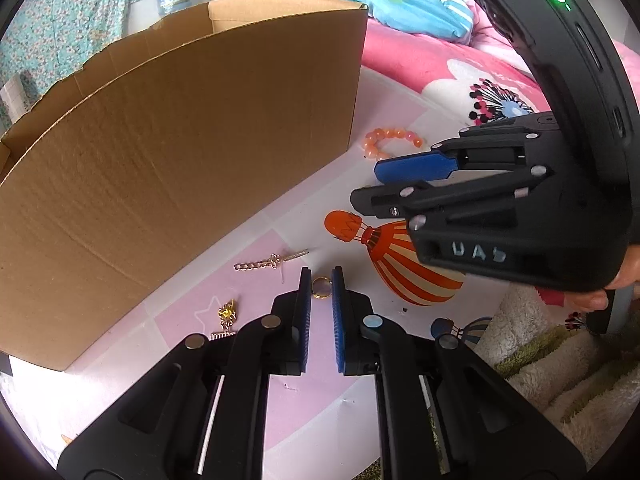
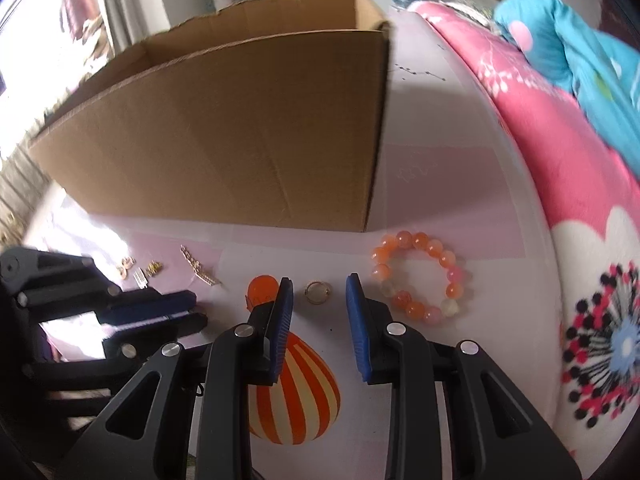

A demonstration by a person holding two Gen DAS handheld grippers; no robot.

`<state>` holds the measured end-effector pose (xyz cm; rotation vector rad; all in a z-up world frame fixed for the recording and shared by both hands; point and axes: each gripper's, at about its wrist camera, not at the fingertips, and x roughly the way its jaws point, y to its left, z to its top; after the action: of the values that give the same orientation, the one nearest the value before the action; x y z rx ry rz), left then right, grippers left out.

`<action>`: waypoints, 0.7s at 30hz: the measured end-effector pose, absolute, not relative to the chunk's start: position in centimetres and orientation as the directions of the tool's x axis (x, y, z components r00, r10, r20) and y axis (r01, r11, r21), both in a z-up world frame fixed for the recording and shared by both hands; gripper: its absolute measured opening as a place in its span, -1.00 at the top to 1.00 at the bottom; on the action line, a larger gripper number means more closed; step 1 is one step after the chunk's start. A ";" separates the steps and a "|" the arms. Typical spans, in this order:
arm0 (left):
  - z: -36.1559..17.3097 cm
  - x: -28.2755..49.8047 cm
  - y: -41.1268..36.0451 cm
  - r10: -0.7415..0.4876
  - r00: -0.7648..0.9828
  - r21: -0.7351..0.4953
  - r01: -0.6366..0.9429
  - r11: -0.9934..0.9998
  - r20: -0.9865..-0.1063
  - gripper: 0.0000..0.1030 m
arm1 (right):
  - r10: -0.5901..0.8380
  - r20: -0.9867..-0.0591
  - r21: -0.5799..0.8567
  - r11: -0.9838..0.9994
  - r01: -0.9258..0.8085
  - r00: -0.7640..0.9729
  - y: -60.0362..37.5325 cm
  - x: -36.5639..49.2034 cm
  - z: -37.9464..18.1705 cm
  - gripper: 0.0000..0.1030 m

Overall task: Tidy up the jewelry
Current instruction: 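Move the right gripper to the small gold ring and close on it, then carry the gold ring over the box and open the right gripper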

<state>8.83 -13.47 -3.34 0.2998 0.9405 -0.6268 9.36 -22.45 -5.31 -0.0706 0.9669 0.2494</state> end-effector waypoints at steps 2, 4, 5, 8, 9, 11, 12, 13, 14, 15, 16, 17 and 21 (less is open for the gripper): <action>-3.4 8.9 -13.4 -0.374 0.429 -0.033 0.619 0.784 -0.822 0.82 | 0.185 -0.821 0.048 0.965 -0.257 0.539 -22.2 9.2 -5.3 0.68; -3.4 8.9 -13.3 -0.376 0.430 -0.035 0.620 0.784 -0.820 0.82 | 0.194 -0.822 0.058 0.964 -0.260 0.535 -22.2 9.2 -5.2 0.76; -3.4 8.9 -13.2 -0.378 0.431 -0.036 0.620 0.784 -0.820 0.82 | 0.195 -0.822 0.061 0.964 -0.259 0.535 -22.2 9.3 -5.2 0.76; -3.4 8.8 -13.1 -0.383 0.432 -0.041 0.619 0.785 -0.817 0.82 | 0.209 -0.819 0.082 0.964 -0.251 0.534 -22.5 9.3 -5.2 0.76; -3.4 8.7 -13.0 -0.385 0.432 -0.042 0.618 0.785 -0.816 0.82 | 0.213 -0.819 0.091 0.965 -0.246 0.533 -22.6 9.3 -5.2 0.76; -3.2 8.6 -13.0 -0.388 0.437 -0.042 0.618 0.785 -0.812 0.82 | 0.221 -0.818 0.104 0.965 -0.242 0.531 -22.7 9.4 -5.1 0.76; -3.1 8.6 -12.9 -0.390 0.438 -0.042 0.619 0.784 -0.810 0.82 | 0.222 -0.816 0.107 0.965 -0.239 0.533 -22.9 9.3 -5.0 0.76; -3.0 8.5 -12.8 -0.391 0.440 -0.042 0.619 0.784 -0.808 0.82 | 0.221 -0.814 0.106 0.966 -0.237 0.536 -22.9 9.2 -4.9 0.76; -2.8 8.4 -12.7 -0.393 0.444 -0.042 0.619 0.785 -0.806 0.82 | 0.220 -0.813 0.105 0.966 -0.236 0.539 -23.0 9.2 -4.8 0.76; -2.7 8.3 -12.6 -0.394 0.446 -0.042 0.618 0.785 -0.804 0.82 | 0.220 -0.810 0.106 0.967 -0.234 0.544 -23.0 9.1 -4.6 0.76; -2.5 8.2 -12.6 -0.396 0.449 -0.042 0.619 0.785 -0.801 0.82 | 0.221 -0.807 0.107 0.967 -0.232 0.548 -23.2 9.0 -4.5 0.76; -2.3 8.1 -12.5 -0.399 0.452 -0.043 0.619 0.785 -0.798 0.82 | 0.221 -0.805 0.107 0.967 -0.232 0.551 -23.3 9.0 -4.3 0.76; -1.0 7.7 -12.3 -0.421 0.464 -0.050 0.624 0.780 -0.780 0.82 | 0.217 -0.779 0.098 0.969 -0.227 0.588 -23.4 8.2 -2.7 0.76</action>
<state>7.73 -12.27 -1.02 0.2569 0.8771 -0.6506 8.18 -23.40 -2.74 -0.0124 0.9062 0.2583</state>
